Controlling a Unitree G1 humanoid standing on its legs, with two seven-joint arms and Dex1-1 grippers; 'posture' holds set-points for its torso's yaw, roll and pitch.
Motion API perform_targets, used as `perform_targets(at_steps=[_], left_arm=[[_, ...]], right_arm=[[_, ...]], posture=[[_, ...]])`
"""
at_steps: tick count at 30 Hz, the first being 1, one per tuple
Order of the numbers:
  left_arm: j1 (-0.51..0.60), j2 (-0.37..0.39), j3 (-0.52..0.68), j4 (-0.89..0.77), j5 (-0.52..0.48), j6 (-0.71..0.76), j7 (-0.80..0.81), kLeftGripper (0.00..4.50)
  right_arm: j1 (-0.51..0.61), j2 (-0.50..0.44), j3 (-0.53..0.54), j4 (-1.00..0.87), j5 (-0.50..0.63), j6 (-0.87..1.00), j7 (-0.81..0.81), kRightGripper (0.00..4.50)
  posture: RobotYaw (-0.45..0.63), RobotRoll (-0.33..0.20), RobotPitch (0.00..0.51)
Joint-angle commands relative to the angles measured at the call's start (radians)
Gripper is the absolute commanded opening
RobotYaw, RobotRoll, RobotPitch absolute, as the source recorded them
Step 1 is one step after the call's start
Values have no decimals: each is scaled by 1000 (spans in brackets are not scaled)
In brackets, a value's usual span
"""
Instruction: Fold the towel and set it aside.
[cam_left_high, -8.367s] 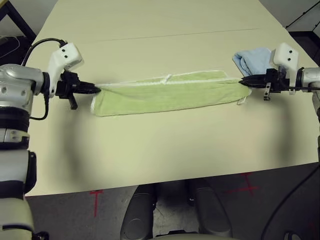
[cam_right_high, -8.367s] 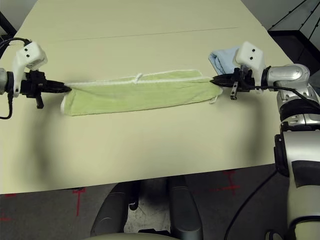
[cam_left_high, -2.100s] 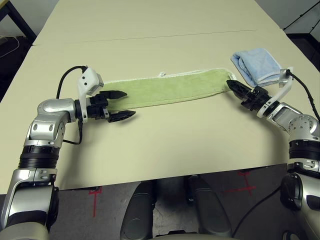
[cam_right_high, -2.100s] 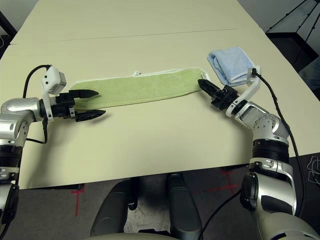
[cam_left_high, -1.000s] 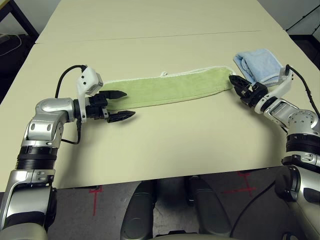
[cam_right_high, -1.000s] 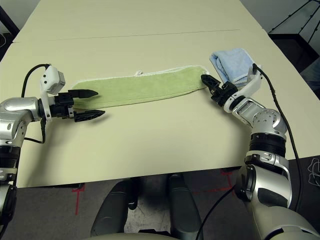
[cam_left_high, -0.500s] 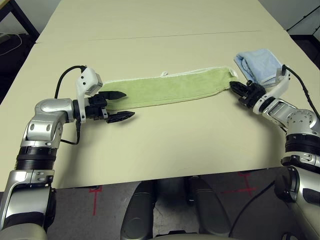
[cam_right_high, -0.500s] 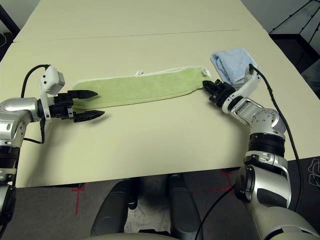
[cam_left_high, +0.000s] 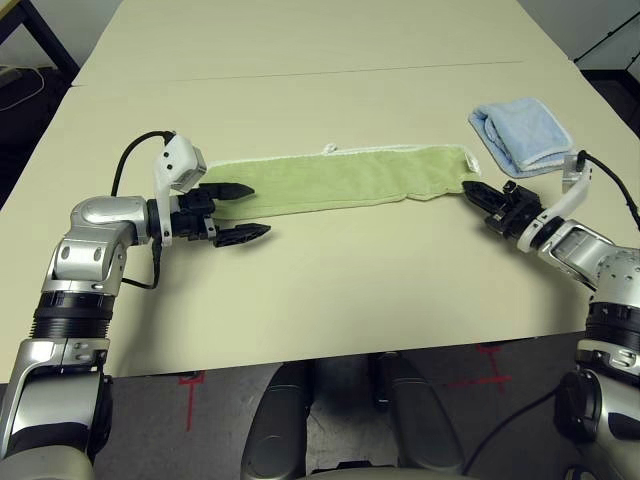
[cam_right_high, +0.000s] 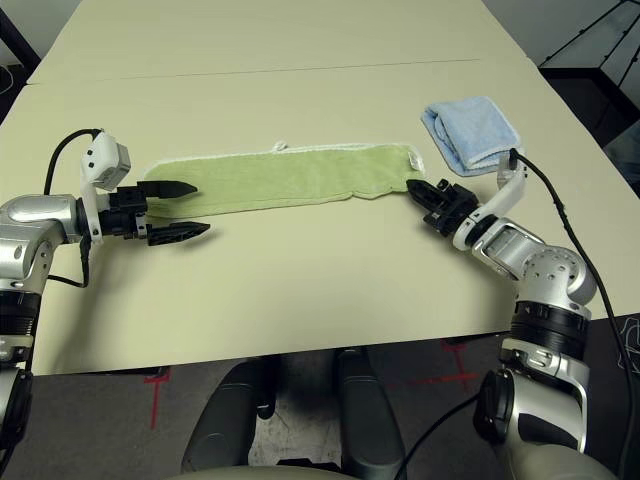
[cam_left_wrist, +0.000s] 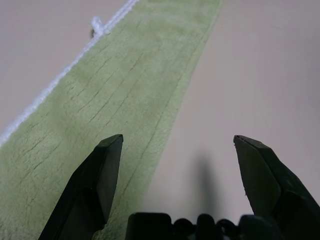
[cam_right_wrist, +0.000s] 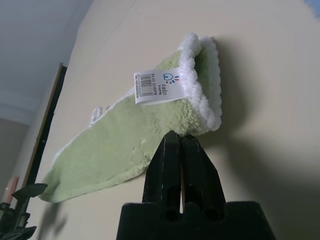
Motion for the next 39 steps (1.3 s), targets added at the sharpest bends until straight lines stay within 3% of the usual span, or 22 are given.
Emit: perform_targets(at_steps=[1, 7, 19, 39], left_arm=[[-3, 5, -17, 7, 0, 4, -12, 4500], [-11, 2, -24, 10, -2, 5, -14, 4500], [-15, 4, -23, 14, 1, 6, -18, 4500], [10, 23, -12, -14, -4, 21, -20, 4500]], right_arm=[[22, -29, -24, -10, -4, -20, -8, 14], [17, -55, -11, -2, -2, -41, 13, 14], [-10, -113, 129, -80, -42, -86, 182, 14], [-170, -88, 412, -112, -143, -104, 336, 14]], posture=[[-34, 0, 197], [-35, 0, 197], [-30, 0, 190], [-5, 0, 172]])
